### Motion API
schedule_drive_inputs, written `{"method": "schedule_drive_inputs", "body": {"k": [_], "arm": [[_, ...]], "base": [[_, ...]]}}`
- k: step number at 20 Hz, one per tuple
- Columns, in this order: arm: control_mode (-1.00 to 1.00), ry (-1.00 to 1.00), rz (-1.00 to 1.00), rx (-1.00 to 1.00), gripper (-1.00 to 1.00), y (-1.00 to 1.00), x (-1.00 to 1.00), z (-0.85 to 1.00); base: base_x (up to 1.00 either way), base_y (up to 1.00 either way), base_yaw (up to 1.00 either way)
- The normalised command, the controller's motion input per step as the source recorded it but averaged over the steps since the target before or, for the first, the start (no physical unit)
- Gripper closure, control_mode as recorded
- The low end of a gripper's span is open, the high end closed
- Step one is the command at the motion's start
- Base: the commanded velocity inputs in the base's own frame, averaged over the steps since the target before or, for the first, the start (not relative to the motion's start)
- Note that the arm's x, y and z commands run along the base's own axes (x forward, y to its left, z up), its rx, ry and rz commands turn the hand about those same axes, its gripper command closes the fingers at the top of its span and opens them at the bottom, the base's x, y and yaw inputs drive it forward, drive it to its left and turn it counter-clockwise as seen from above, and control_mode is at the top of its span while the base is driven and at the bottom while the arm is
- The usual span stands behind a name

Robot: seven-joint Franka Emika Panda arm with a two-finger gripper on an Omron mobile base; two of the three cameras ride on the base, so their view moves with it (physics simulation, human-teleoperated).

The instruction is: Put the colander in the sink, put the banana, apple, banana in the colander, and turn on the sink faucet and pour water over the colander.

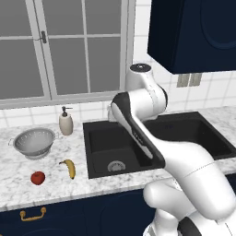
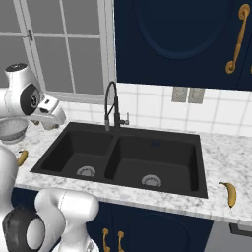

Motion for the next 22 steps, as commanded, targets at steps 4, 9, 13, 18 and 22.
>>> {"method": "schedule_drive_inputs", "body": {"k": [4, 9, 13, 18, 22], "arm": [[-1.0, 0.0, -0.22, 0.02, -1.0, 0.79, 0.22, -0.26], [-1.0, 0.02, -0.22, 0.05, -1.0, 0.64, 0.28, -0.23], [-1.0, 0.3, -0.27, 0.13, -1.0, 0.55, 0.55, -0.17], [-1.0, 0.24, -0.24, 0.1, -1.0, 0.53, 0.38, -0.18], [-1.0, 0.03, -0.22, 0.09, -1.0, 0.59, 0.23, -0.24]], "base": [[0.0, 0.0, 0.0], [0.0, 0.0, 0.0], [0.0, 0.0, 0.0], [0.0, 0.0, 0.0], [0.0, 0.0, 0.0]]}}
